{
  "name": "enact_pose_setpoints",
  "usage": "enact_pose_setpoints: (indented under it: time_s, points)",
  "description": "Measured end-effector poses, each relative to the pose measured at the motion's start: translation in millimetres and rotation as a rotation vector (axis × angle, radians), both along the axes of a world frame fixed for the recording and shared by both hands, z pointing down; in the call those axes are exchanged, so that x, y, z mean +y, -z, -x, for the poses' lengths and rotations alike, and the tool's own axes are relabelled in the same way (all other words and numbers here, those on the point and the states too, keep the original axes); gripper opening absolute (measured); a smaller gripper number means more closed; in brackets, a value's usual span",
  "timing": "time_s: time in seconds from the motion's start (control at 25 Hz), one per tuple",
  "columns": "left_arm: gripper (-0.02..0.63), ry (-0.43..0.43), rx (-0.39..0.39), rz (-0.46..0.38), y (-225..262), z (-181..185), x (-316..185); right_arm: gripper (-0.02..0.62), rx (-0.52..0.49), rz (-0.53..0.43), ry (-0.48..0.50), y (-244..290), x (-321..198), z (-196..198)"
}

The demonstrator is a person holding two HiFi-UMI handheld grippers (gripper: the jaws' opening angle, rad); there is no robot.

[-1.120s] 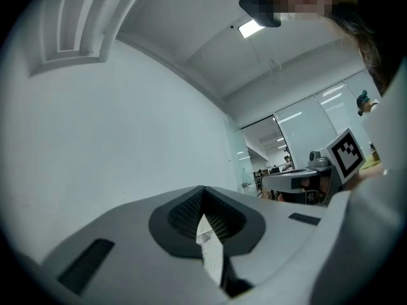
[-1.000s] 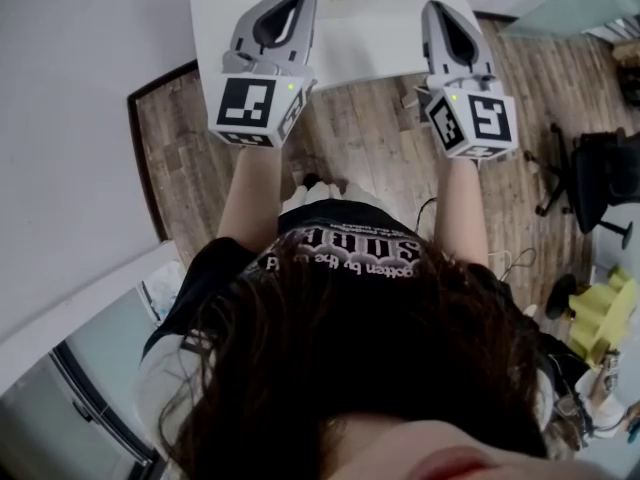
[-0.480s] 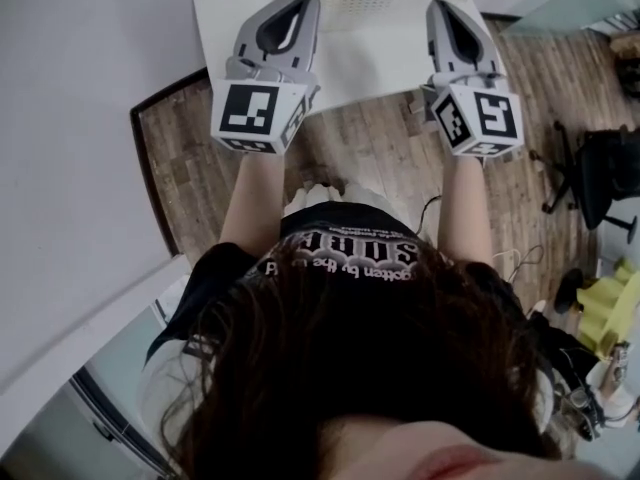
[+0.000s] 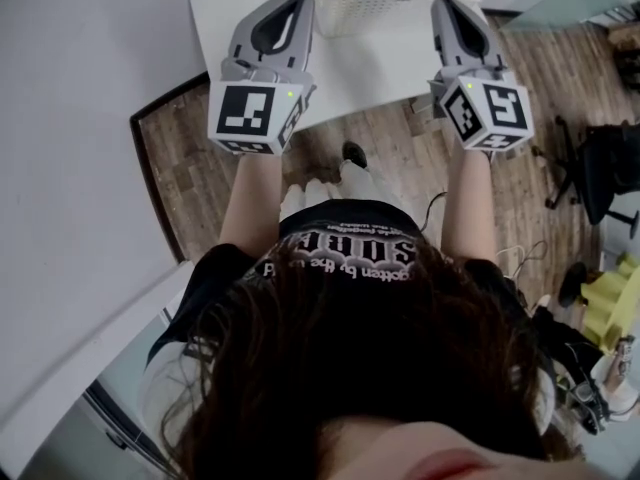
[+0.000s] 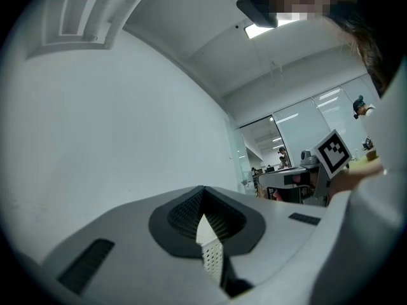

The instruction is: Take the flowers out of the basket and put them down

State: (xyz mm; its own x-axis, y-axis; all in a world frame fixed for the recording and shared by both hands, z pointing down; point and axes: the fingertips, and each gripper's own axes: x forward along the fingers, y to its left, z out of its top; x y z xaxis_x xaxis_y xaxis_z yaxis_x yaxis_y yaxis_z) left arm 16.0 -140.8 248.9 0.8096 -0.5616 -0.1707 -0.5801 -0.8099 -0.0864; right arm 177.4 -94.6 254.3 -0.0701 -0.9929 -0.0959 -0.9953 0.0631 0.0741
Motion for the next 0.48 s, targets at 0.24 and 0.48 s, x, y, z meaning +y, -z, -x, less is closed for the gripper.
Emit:
enact_pose_setpoints:
  time_s: [0.24,0.48]
  points:
    - [0.000,0.024,0.002,0.002,-3.5,-3.1,-24.6,0.028,0.017,0.020,0.028,-4.4,-25.3,-11.3]
    - [0.000,0.063,-0.006,-0.004,-3.2,-9.2,-53.4,0.028,0.031,0.023,0.078,-0.8,-59.1,-20.4]
